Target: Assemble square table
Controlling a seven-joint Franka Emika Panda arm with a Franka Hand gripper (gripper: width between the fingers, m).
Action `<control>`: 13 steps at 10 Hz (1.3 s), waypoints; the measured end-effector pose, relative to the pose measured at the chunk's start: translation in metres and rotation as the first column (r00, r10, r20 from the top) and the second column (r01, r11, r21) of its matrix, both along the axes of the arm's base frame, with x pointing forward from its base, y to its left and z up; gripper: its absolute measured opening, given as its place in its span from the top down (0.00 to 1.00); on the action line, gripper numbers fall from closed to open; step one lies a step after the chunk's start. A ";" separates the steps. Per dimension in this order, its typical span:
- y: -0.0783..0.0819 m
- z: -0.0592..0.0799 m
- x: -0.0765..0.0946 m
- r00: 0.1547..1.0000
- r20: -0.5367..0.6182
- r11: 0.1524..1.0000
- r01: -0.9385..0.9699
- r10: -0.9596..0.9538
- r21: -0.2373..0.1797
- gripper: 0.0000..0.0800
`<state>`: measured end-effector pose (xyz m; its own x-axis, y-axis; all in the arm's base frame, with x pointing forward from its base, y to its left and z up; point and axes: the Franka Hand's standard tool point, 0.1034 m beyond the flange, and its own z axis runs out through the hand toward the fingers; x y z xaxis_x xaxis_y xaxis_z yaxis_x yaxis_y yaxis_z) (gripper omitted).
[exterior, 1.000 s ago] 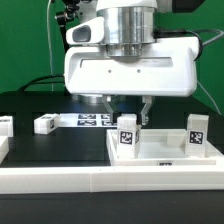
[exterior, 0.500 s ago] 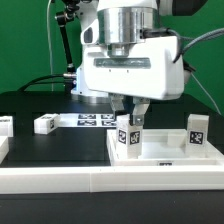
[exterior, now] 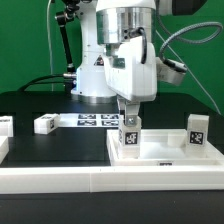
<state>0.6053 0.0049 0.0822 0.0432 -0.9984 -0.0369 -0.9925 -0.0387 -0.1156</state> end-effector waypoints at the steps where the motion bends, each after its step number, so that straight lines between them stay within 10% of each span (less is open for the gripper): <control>1: 0.000 0.000 0.000 1.000 0.000 1.000 0.017 -0.017 0.003 0.64; 6: 0.001 0.003 0.002 0.958 -0.029 0.959 -0.284 0.284 -0.004 0.21; 13: 0.000 0.001 0.000 0.696 -0.038 0.694 -0.718 0.717 -0.052 0.19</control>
Offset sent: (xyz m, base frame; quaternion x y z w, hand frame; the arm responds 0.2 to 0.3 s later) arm 0.0035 -0.0017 0.0046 -0.0279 -0.0288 -0.0760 0.9963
